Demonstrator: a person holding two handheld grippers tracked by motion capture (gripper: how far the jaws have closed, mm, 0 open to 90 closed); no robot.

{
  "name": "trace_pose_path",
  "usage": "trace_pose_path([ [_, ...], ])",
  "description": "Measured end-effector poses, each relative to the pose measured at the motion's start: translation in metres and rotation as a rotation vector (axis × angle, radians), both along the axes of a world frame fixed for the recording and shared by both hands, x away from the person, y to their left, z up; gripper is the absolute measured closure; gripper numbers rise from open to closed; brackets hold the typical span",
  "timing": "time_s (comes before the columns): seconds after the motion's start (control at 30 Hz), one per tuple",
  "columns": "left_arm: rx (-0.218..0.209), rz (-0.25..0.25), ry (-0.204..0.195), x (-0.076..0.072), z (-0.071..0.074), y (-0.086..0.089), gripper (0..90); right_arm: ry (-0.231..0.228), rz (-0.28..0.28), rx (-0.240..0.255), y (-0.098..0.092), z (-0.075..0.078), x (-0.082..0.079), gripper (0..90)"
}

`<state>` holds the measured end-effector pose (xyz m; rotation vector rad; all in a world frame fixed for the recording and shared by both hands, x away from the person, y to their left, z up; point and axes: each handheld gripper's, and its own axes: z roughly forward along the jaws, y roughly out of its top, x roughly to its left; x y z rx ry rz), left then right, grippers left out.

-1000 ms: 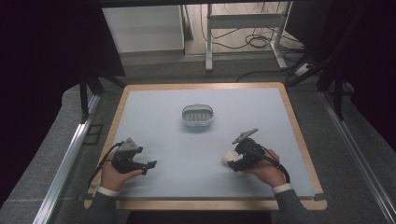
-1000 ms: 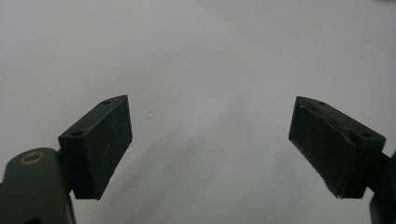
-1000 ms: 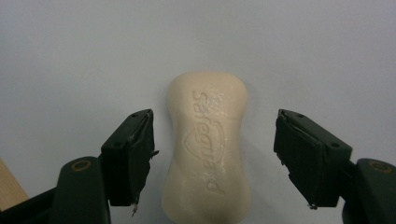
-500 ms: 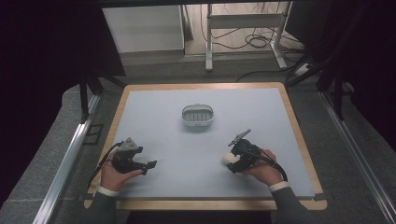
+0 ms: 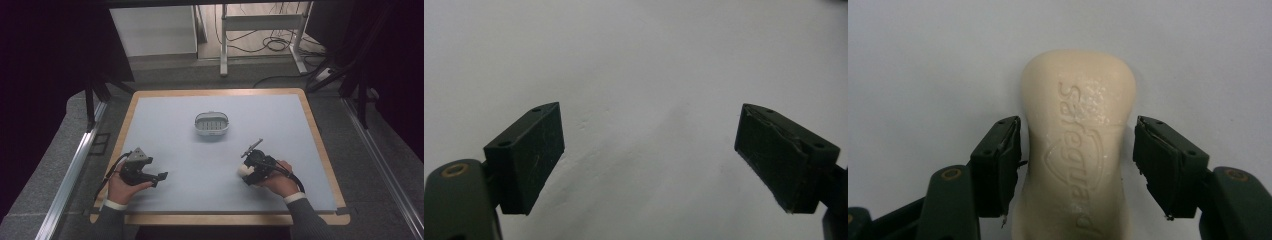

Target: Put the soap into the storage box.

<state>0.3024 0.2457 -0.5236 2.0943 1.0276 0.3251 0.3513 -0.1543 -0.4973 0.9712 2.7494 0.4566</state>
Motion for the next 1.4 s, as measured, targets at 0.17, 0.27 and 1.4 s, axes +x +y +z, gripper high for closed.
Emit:
trace_pose_path([
  [0.17, 0.003, -0.001, 0.000, 0.000, 0.000, 0.000, 13.0, 0.003, -0.003, -0.016, 0.001, -0.002, 0.000, 40.2],
  [0.27, 0.004, -0.002, 0.000, 0.000, 0.000, 0.000, 13.0, 0.021, 0.003, -0.011, 0.001, -0.002, 0.000, 48.2],
  [1.4, 0.021, -0.012, 0.006, 0.001, -0.002, -0.002, 13.0, -0.040, 0.047, 0.022, 0.004, 0.034, 0.017, 49.2],
])
